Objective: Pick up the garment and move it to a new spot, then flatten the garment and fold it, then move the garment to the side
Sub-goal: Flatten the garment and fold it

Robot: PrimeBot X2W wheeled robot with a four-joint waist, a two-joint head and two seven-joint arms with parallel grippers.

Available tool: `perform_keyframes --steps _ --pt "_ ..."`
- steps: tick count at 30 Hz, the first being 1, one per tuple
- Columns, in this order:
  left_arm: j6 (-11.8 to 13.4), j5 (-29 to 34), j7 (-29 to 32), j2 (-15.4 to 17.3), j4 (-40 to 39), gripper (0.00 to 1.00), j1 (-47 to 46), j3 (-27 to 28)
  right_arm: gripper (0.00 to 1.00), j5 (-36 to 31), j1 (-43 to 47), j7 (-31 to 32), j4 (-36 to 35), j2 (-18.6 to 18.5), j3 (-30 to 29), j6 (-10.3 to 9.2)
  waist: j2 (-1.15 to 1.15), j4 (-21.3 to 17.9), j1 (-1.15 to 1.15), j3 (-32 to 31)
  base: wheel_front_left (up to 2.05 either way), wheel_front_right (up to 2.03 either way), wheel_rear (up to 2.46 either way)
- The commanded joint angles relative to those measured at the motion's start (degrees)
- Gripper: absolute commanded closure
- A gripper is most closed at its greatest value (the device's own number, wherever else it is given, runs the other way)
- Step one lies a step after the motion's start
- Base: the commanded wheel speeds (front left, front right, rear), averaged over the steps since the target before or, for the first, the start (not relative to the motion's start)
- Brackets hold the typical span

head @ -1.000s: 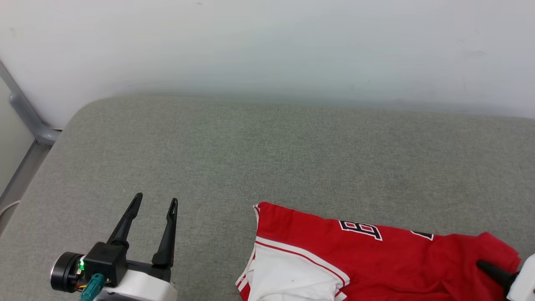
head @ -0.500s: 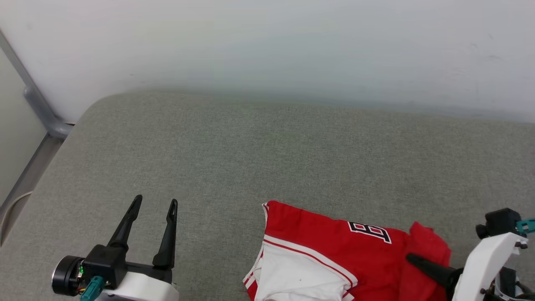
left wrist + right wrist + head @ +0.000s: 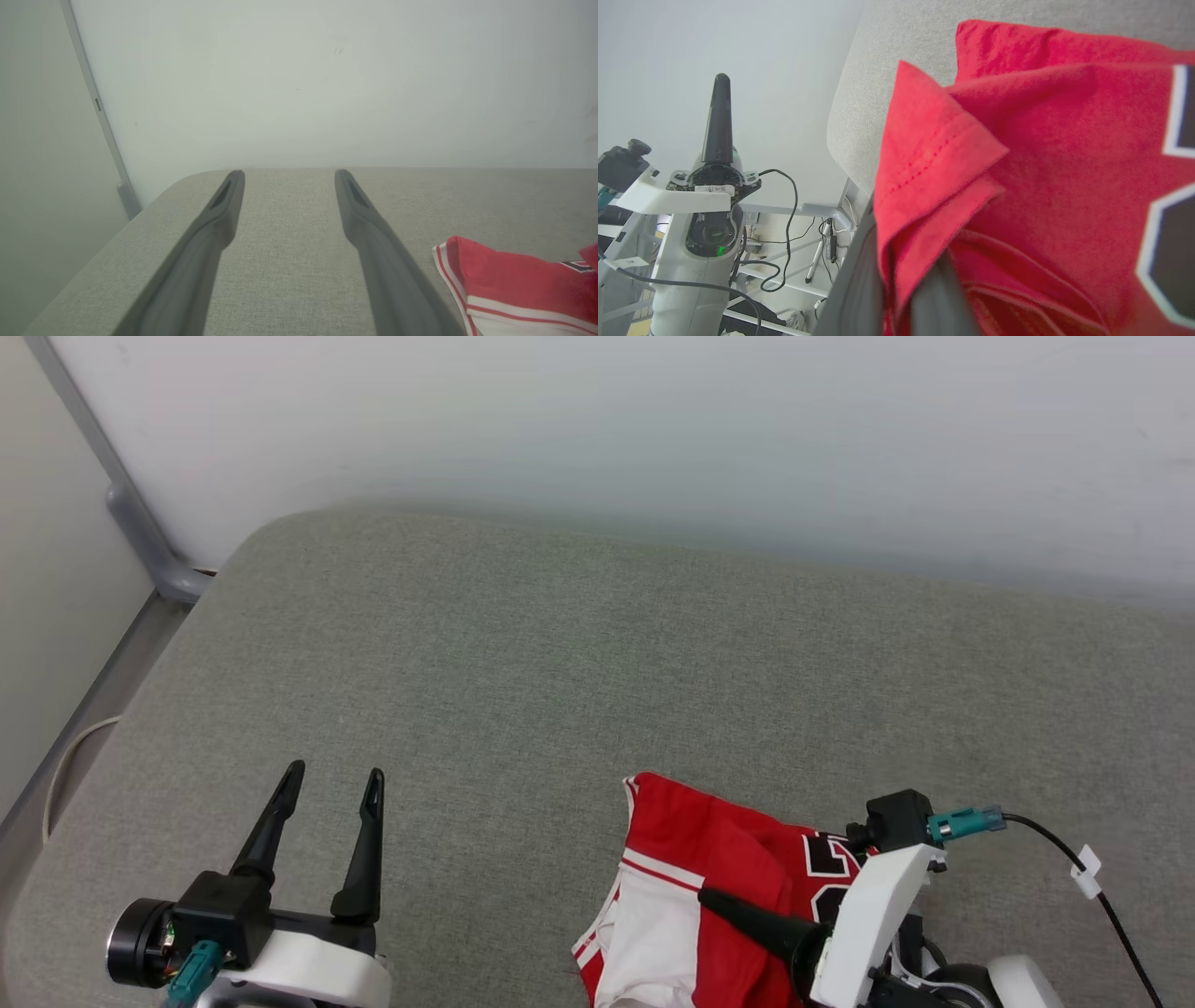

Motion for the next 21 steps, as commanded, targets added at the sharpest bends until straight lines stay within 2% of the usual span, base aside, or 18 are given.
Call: perform_keyframes --steps 1,5,6,7,8,12,16,21 --pt "-0.14 -0.19 -0.12 -0.36 0.28 0.00 -0.89 -0.37 1.00 -0.24 -2.72 -4.05 4.84 0.10 0.97 -0.03 0.00 0.67 0.00 0.25 0.00 0.00 0.00" --pt "-0.17 -0.39 -0.12 -0.41 0.58 0.00 -0.98 -0.53 1.00 -0.95 -5.91 -8.67 11.21 0.11 1.98 -0.03 0.00 1.26 0.00 0.63 0.00 0.00 0.00" --pt "-0.18 -0.43 -0.12 -0.44 0.64 0.00 -1.04 -0.54 0.93 -0.63 -6.40 -9.62 12.60 0.11 2.25 -0.03 0.00 1.38 0.00 0.69 0.00 0.00 0.00" --pt "-0.20 -0.47 -0.12 -0.46 0.72 0.00 -1.09 -0.58 0.04 -0.35 -6.93 -10.53 13.69 0.10 2.69 -0.03 0.00 1.49 0.00 0.76 0.00 0.00 0.00" --pt "-0.20 -0.50 -0.12 -0.49 0.77 0.00 -1.15 -0.57 0.00 0.51 -7.51 -11.01 14.51 0.11 3.52 -0.03 0.00 1.58 0.00 0.83 0.00 0.00 0.00" --pt "-0.21 -0.54 -0.12 -0.42 0.99 0.00 -1.17 -0.44 0.00 4.30 -8.85 -12.24 14.55 0.07 7.65 -0.03 0.00 1.62 0.00 0.79 0.00 0.00 0.00" --pt "-0.22 -0.48 -0.12 -0.50 1.31 0.00 -0.86 -0.50 0.00 11.48 -9.73 -13.11 14.04 0.05 9.93 -0.03 0.00 1.25 0.00 0.27 0.00 0.00 0.00" --pt "-0.24 -0.51 -0.12 -0.49 1.37 0.00 -0.66 -1.00 0.00 10.13 -13.03 -15.21 15.66 0.08 8.92 -0.03 0.00 0.37 0.00 -0.69 0.00 0.00 0.00"
